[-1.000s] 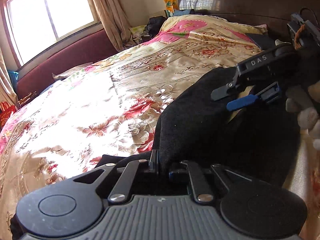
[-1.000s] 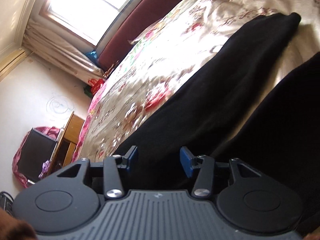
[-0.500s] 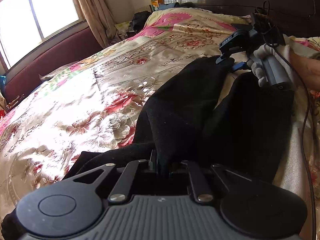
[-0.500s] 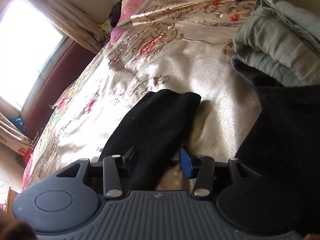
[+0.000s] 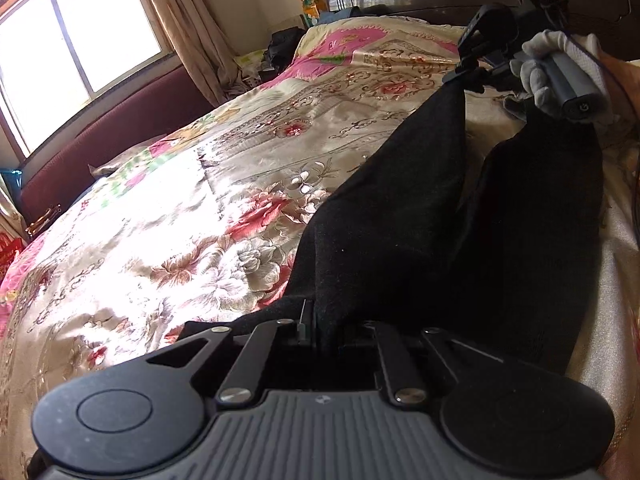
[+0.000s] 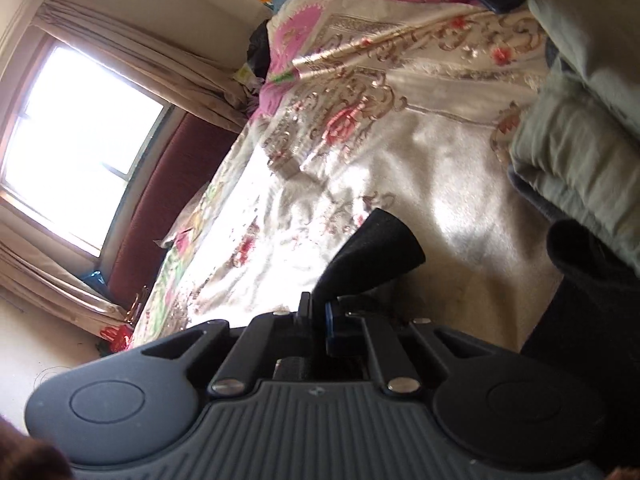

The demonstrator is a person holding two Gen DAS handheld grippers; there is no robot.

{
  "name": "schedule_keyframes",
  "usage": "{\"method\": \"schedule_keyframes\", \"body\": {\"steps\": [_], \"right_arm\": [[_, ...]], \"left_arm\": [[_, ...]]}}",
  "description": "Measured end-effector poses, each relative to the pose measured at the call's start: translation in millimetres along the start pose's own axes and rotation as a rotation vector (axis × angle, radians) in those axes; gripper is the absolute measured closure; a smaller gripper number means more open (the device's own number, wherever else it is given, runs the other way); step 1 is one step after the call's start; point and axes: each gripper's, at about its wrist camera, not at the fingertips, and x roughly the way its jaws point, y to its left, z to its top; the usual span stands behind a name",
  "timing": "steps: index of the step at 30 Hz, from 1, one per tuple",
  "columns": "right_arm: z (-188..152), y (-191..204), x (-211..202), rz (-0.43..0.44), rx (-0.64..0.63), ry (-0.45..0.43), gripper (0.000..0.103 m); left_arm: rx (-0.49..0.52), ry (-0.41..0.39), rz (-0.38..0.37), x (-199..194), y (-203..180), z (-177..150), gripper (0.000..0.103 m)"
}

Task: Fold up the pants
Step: 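Pull the pant leg cuff with the right tool to straighten the leg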

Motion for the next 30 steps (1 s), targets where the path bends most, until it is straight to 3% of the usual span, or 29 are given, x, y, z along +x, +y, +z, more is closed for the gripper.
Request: {"method": "schedule_keyframes", "body": {"steps": [7, 11, 14, 17, 21, 23, 30], "right_arm": [[36.6, 92.5, -35.3, 0.140, -0.170, -0.038, 0.096], [44.7, 103.5, -86.4, 0.194, -0.221, -0.082, 0.097], [36.0, 73.1, -122.2, 0.142, -0.210, -0.087, 0.097], [14.7, 19.0, -139.7, 0.007, -0.196, -0.082, 0.096], [-11.6, -60.6, -110.8, -0.216, -0.095, 0.047, 0.096], [-20.9, -80.9, -104.3, -0.274, -0.099, 0.051, 0.096], [-22.0, -66.0, -106.3, -0.255, -0.188, 0.034, 0.091]], "left_arm": [[0.027, -0.060, 0.088, -23.2, 22.6, 22.3, 0.076], [0.042, -0.109, 0.110, -48.4, 25.3, 23.6, 0.076], [0.066, -0.118, 0.070, -56.5, 11.3, 13.7, 0.076], [0.106, -0.090, 0.007, -49.8, -16.7, -3.6, 0.076], [0.207, 0.024, -0.098, -23.0, -64.4, -32.4, 0.076], [0.287, 0.034, -0.067, -17.9, -82.4, -41.5, 0.076], [0.274, 0.053, -0.078, -16.8, -80.1, -37.6, 0.076]]}}
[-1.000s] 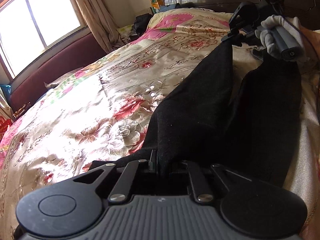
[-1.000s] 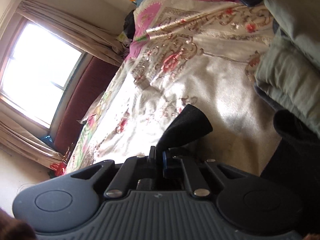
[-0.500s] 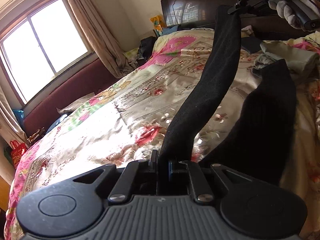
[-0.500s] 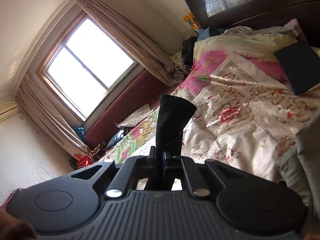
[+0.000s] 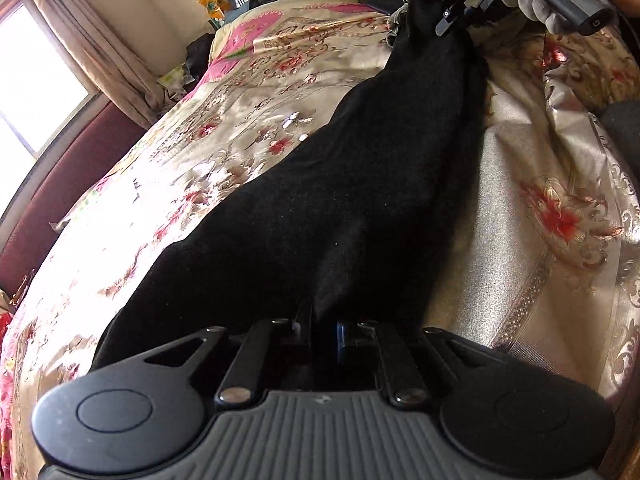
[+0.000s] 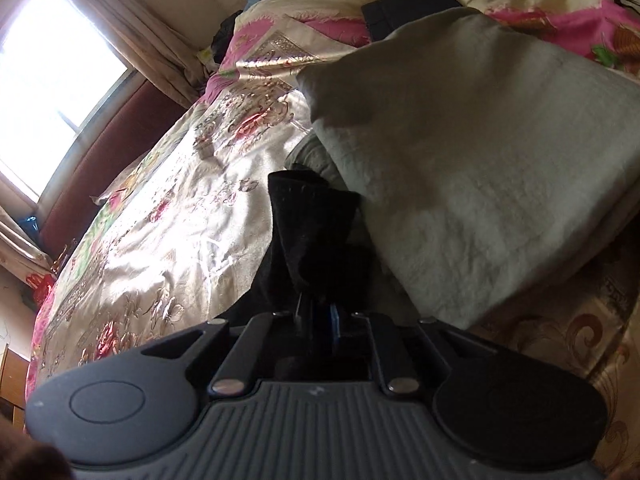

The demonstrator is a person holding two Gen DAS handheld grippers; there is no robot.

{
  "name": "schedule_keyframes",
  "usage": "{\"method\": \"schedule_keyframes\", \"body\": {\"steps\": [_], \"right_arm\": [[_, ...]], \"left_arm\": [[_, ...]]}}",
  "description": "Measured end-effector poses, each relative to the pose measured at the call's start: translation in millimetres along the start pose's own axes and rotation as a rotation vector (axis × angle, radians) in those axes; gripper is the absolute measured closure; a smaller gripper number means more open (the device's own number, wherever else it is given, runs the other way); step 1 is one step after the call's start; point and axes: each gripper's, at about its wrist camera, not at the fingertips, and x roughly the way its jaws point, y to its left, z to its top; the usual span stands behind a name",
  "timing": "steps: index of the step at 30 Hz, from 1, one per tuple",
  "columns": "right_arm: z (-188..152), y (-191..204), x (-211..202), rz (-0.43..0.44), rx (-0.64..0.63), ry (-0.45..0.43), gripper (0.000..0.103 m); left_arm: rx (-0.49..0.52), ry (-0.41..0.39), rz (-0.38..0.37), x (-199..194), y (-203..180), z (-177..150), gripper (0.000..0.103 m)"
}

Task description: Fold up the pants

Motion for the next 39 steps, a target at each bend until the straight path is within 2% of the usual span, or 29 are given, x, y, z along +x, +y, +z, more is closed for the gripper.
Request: {"method": "schedule_keyframes", "body": {"steps": [4, 7, 10, 15, 18, 22, 25, 27, 29, 31, 34, 37, 38, 39], "right_arm": [[8.0, 21.6, -11.0, -0.003, -0.102, -0.018, 0.090], [9.1, 27.6, -28.4, -0.013, -0.169, -0.097, 0.073], [4.7, 31.2, -40.4, -0.057, -0.245, -0.129, 0.066], [-34.1, 32.1, -47.5, -0.217, -0.436, -0.126, 0.066], [-57.0, 34.4, -35.2, -0.260, -0.538, -0.065, 0.066], [-65.6, 34.5, -6.7, -0.274, -0.559, -0.028, 0.066], [-60.8, 31.8, 13.6, -0.334, -0.547, -0.065, 0.071], [-52.7, 19.7, 14.2, -0.330, -0.441, -0.083, 0.076], [-44.8, 3.2, 0.6, -0.276, -0.270, -0.118, 0.080], [-41.1, -12.4, -10.7, -0.243, -0.128, -0.151, 0.081], [-38.7, -29.3, -12.9, -0.203, 0.023, -0.151, 0.080], [-38.8, -56.1, -17.2, -0.104, 0.283, -0.161, 0.079], [-39.0, -62.4, -17.2, -0.086, 0.331, -0.155, 0.079], [-38.9, -61.7, -16.8, -0.093, 0.317, -0.149, 0.079]], "left_arm": [[0.026, 0.004, 0.008, -0.7, -3.0, -2.6, 0.076], [0.013, 0.005, 0.003, -0.1, -1.9, -2.6, 0.076], [0.019, 0.006, 0.006, 1.6, -2.5, -0.9, 0.076], [0.017, 0.007, 0.007, 1.9, -3.2, -1.0, 0.076], [0.019, 0.013, 0.007, 2.2, -3.1, -0.3, 0.076], [0.031, 0.020, 0.012, 2.7, -4.7, 1.5, 0.076], [0.033, 0.025, 0.014, 3.7, -5.5, 3.1, 0.076], [0.030, 0.027, 0.014, 3.5, -4.8, 3.3, 0.075], [0.022, 0.026, 0.009, 3.8, -3.1, 2.5, 0.075], [0.017, 0.024, 0.005, 5.8, -2.0, 1.6, 0.075], [0.013, 0.024, 0.002, 8.1, -0.3, 1.6, 0.075], [-0.001, 0.022, 0.001, 6.7, 1.3, 0.7, 0.074], [-0.005, 0.021, 0.002, 6.4, 1.3, -0.2, 0.074], [-0.006, 0.018, 0.003, 6.1, 1.1, -1.2, 0.074]]}}
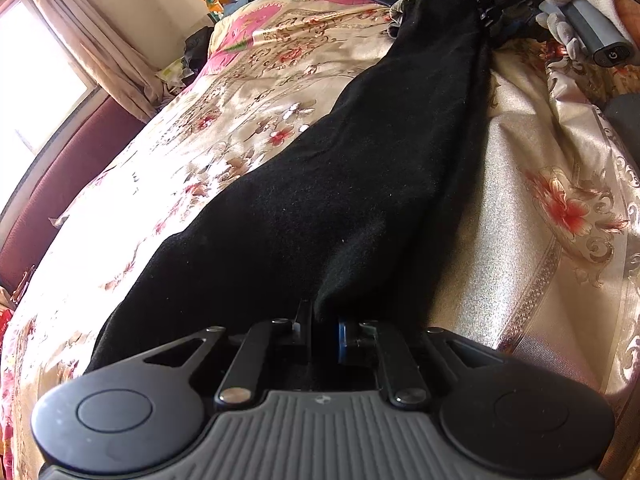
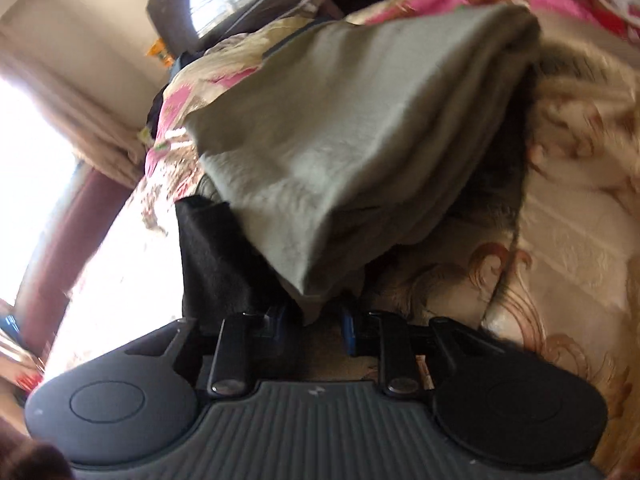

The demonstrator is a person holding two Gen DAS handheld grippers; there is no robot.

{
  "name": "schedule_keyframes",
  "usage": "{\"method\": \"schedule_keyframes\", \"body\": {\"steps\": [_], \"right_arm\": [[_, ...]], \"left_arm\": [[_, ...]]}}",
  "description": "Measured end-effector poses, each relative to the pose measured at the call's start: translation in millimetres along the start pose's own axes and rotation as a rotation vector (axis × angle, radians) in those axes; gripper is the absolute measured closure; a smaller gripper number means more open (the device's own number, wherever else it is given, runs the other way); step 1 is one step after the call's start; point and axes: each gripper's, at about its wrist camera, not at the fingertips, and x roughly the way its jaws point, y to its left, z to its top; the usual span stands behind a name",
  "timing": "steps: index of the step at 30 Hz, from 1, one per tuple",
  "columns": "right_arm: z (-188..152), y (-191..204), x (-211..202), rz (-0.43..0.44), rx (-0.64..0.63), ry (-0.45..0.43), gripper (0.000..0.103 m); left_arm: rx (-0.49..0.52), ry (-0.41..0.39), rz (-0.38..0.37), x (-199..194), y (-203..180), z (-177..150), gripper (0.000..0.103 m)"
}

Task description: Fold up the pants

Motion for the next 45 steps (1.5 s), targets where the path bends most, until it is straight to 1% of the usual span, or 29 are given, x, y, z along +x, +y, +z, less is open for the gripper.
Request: {"method": "schedule_keyframes", "body": {"steps": [2, 3, 4, 6, 7, 8, 12, 13, 14, 16, 19, 22, 24, 31, 33, 34, 35, 36, 37, 38, 39, 42, 43, 44, 45], "right_arm": [[-2.5, 7.9, -5.4, -0.028, -0.069, -0.019, 0.079], [-2.9, 9.0, -9.3, -0.030, -0.077, -0.032, 0.078], [-2.6, 6.7, -13.0, -0.021, -0.056, -0.037, 0.076], [-0.9, 0.3, -18.0, -0.013, 0.001, -0.031, 0.076], [-2.2, 0.9, -22.0, -0.024, -0.007, -0.036, 0.075], [-3.1, 3.6, -28.5, -0.037, -0.031, -0.049, 0.074], [-6.5, 25.6, -60.3, -0.017, -0.209, -0.163, 0.072], [-4.7, 33.1, -61.6, -0.004, -0.248, -0.169, 0.071], [-2.3, 38.0, -58.9, -0.001, -0.276, -0.158, 0.068], [0.7, 44.8, -46.7, -0.035, -0.302, -0.137, 0.065], [2.6, 51.8, -30.0, -0.043, -0.280, -0.107, 0.065], [-4.5, 57.4, -39.5, -0.037, -0.311, -0.132, 0.064], [-12.2, 56.1, -49.1, -0.032, -0.333, -0.132, 0.063], [-16.2, 53.2, -73.4, -0.033, -0.334, -0.150, 0.062], [-14.2, 48.0, -75.8, -0.045, -0.331, -0.170, 0.053], [-10.4, 44.9, -71.7, -0.065, -0.327, -0.178, 0.042], [-5.1, 42.4, -64.2, -0.092, -0.314, -0.167, 0.036], [0.5, 41.3, -57.0, -0.107, -0.295, -0.136, 0.036], [5.4, 41.0, -51.7, -0.085, -0.268, -0.097, 0.036], [6.6, 43.4, -52.9, -0.064, -0.260, -0.103, 0.038], [3.6, 50.4, -59.3, -0.064, -0.296, -0.150, 0.038], [-25.3, 76.4, -88.9, -0.119, -0.547, -0.382, 0.037], [-33.5, 81.9, -96.2, -0.126, -0.600, -0.424, 0.030], [-37.2, 83.9, -99.8, -0.121, -0.618, -0.434, 0.025], [-38.5, 86.2, -103.1, -0.116, -0.619, -0.422, 0.025]], "left_arm": [[0.001, -0.003, 0.002, 0.1, -0.3, -0.7, 0.074], [-0.003, -0.003, 0.002, -0.1, -0.1, -0.5, 0.074], [-0.007, -0.003, 0.003, -0.2, 0.1, -0.3, 0.074], [-0.008, -0.007, 0.006, -0.3, -0.7, -0.8, 0.074], [-0.009, -0.009, 0.007, -0.4, -0.7, -1.1, 0.074], [-0.011, -0.010, 0.009, -0.7, -0.8, -1.5, 0.074], [-0.012, -0.015, 0.013, -1.3, -2.2, -2.5, 0.074], [-0.010, -0.016, 0.015, -1.2, -2.6, -2.6, 0.074], [-0.008, -0.016, 0.016, -1.2, -2.9, -2.7, 0.074], [-0.006, -0.016, 0.021, -2.1, -4.1, -2.9, 0.074], [-0.011, -0.013, 0.026, -4.3, -4.7, -3.2, 0.074], [-0.011, -0.013, 0.026, -5.3, -4.8, -4.2, 0.074], [-0.008, -0.015, 0.023, -4.4, -4.6, -3.9, 0.074], [0.001, -0.023, 0.036, -4.1, -7.4, -3.4, 0.073], [-0.001, -0.027, 0.036, -3.4, -7.8, -4.5, 0.073], [0.000, -0.024, 0.033, -2.8, -7.8, -4.7, 0.073], [0.001, -0.021, 0.030, -2.4, -7.4, -4.2, 0.073], [0.001, -0.018, 0.028, -2.5, -7.0, -3.2, 0.073], [0.000, -0.016, 0.025, -3.0, -6.3, -2.6, 0.073], [-0.002, -0.015, 0.024, -3.9, -5.9, -2.5, 0.073], [-0.012, -0.016, 0.021, -5.6, -5.0, -2.6, 0.073], [-0.072, -0.029, 0.004, -12.3, 2.7, -5.2, 0.071], [-0.078, -0.035, 0.006, -15.2, 4.0, -6.6, 0.071], [-0.081, -0.043, 0.009, -18.6, 5.6, -7.9, 0.070], [-0.088, -0.053, 0.014, -24.6, 8.5, -10.5, 0.069]]}}
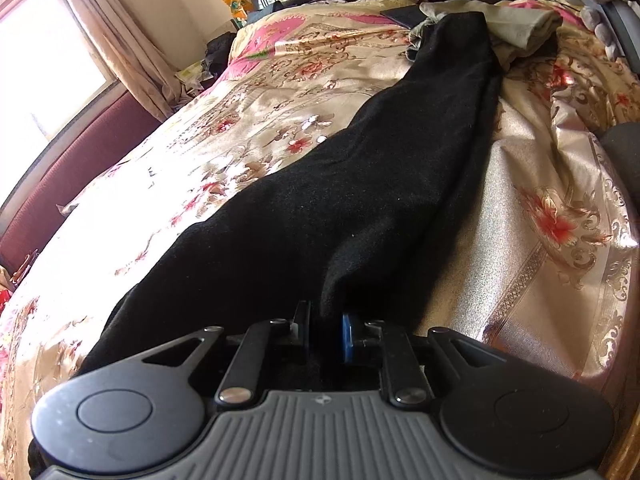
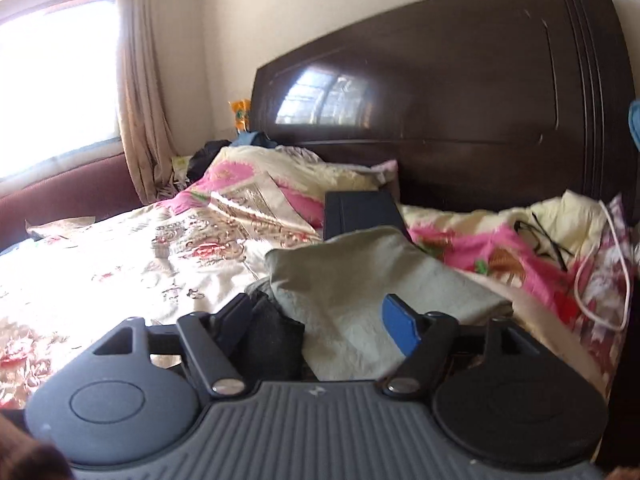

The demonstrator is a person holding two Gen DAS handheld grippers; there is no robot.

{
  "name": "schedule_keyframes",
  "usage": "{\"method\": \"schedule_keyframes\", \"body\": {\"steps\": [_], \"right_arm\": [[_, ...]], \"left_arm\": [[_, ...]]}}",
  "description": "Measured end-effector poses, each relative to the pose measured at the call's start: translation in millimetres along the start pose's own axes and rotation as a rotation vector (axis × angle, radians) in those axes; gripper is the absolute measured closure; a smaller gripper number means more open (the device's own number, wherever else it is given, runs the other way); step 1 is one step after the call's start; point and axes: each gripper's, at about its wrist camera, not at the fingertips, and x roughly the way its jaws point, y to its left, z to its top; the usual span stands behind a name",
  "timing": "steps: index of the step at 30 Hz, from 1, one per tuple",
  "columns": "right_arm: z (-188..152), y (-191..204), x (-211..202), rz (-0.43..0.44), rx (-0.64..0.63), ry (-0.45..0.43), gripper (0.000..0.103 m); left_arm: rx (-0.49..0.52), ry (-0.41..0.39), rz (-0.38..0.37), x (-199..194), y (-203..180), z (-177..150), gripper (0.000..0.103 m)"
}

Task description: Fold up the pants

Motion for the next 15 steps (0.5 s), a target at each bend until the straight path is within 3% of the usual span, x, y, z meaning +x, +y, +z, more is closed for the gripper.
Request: {"method": "schedule_keyframes", "body": {"steps": [3, 6, 8, 10, 13, 15], "right_arm": [[8.5, 18.5, -16.0, 0.086, -0.047, -0.008, 0.026], [16.5, 66.3, -20.1, 0.410, -0.131, 0.104, 0.026], [16.5, 108.6, -8.4, 0.676, -0.145, 0.229, 0.026], [11.4, 160.5, 14.1, 0.866, -0.158, 0.342, 0.026], [-10.6, 249.5, 56.4, 1.028, -0.222, 0.544, 0.027], [-34.4, 301.4, 79.2, 1.082, -0.269, 0.701, 0.028]], "left_arm": [[-0.034, -0.029, 0.019, -18.7, 13.8, -6.3, 0.067], [-0.059, -0.047, 0.068, -31.5, 28.4, -15.4, 0.063], [-0.047, -0.051, 0.117, -32.7, 33.3, -22.3, 0.063], [-0.076, -0.042, 0.136, -27.6, 40.5, -29.8, 0.063], [-0.184, -0.047, 0.114, -19.5, 53.1, -39.2, 0.063], [-0.215, -0.046, 0.117, -13.9, 56.2, -43.2, 0.063]]}}
